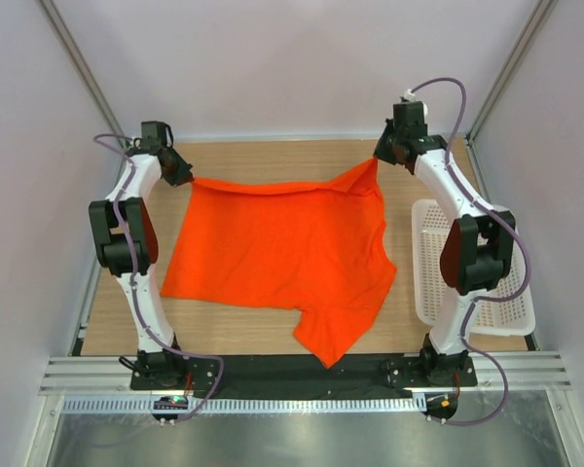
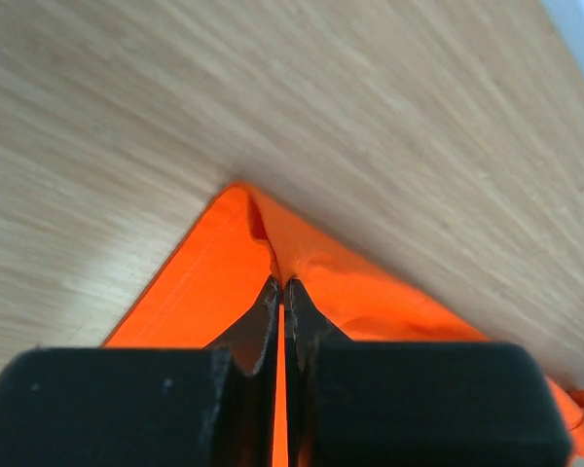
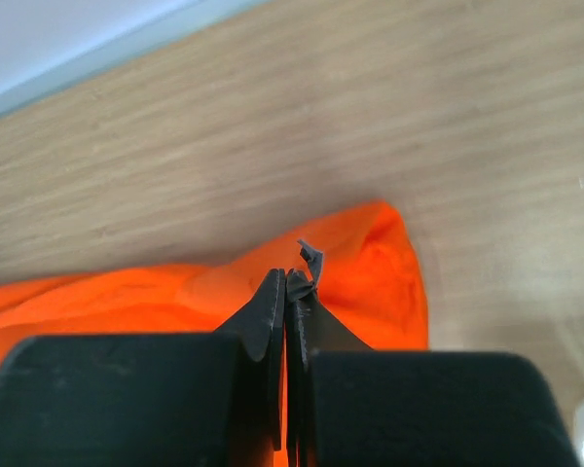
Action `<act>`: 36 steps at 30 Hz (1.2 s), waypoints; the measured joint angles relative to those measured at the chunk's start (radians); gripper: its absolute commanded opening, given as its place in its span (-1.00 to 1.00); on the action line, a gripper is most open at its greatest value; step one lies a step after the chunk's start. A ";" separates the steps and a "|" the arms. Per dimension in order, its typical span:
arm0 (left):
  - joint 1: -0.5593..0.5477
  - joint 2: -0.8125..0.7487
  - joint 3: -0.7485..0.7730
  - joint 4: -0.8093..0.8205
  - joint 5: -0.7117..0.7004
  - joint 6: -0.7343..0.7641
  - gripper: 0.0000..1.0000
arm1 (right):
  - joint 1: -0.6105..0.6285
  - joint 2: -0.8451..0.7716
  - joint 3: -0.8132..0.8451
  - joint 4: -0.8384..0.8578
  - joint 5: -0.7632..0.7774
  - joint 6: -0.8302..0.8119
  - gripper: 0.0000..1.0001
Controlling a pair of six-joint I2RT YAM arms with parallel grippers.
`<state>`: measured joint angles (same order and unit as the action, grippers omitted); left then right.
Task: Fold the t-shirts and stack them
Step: Fold the tshirt
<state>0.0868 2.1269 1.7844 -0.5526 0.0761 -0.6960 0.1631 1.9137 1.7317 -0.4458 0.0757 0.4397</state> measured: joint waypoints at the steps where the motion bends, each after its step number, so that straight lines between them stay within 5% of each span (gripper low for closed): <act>1: 0.003 0.000 -0.001 -0.019 0.007 0.004 -1.00 | -0.001 -0.027 -0.024 -0.030 0.001 0.019 -0.98; 14: 0.020 -0.022 -0.003 -0.277 0.048 0.109 -1.00 | -0.003 -0.260 -0.245 -0.323 -0.063 0.130 -0.98; 36: 0.021 -0.093 -0.132 -0.365 -0.042 0.154 -1.00 | -0.003 -0.376 -0.524 -0.357 -0.163 0.166 -0.98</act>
<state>0.1074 2.0338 1.6527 -0.9176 0.0338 -0.5415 0.1596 1.5379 1.2079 -0.8028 -0.0875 0.6060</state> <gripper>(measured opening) 0.006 0.031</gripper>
